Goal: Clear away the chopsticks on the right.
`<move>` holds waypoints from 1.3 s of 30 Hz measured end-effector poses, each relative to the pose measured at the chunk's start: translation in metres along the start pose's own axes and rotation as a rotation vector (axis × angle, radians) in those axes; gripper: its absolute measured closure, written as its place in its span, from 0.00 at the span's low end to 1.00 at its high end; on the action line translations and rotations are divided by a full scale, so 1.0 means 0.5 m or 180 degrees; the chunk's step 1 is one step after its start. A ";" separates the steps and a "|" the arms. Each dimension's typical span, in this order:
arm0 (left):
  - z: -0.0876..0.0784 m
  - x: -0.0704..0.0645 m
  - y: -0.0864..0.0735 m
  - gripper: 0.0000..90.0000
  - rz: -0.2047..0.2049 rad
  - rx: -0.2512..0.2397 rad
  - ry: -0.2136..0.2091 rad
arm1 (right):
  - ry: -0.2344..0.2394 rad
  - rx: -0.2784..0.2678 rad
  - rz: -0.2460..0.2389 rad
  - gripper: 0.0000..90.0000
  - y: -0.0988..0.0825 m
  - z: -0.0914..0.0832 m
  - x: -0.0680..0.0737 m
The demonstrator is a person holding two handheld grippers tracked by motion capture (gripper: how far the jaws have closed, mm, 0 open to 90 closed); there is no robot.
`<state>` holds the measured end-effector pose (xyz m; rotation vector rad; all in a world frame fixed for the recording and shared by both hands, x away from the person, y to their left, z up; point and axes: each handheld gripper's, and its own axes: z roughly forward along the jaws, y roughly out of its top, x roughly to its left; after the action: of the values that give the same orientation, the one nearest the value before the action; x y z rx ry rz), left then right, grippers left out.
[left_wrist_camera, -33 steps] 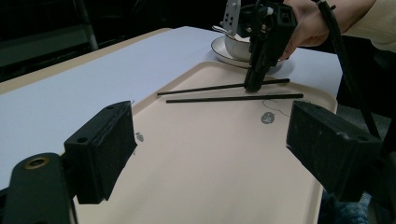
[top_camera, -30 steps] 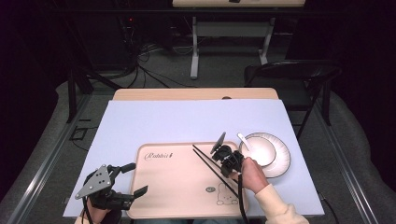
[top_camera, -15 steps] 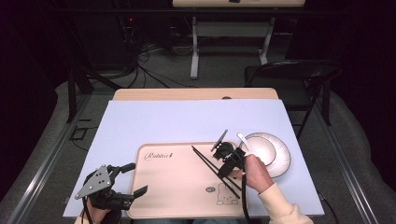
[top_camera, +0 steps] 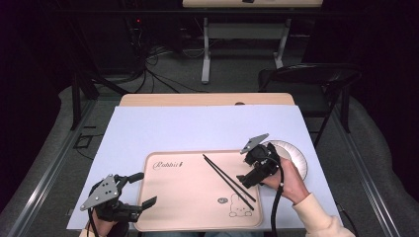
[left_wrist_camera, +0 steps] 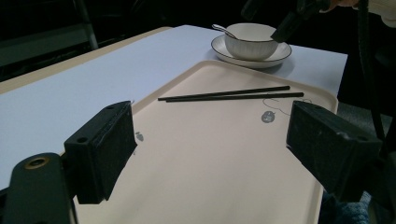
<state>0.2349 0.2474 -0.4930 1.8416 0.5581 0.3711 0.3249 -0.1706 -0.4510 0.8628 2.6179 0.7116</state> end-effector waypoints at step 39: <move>0.001 -0.001 0.000 0.17 -0.0012 0.0003 0.0013 | -0.0484 -0.1243 0.0151 0.00 -0.230 -0.100 0.022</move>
<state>0.2350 0.2466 -0.4931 1.8409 0.5646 0.3724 0.2411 -0.2624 -0.4724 0.8235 2.2253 1.0780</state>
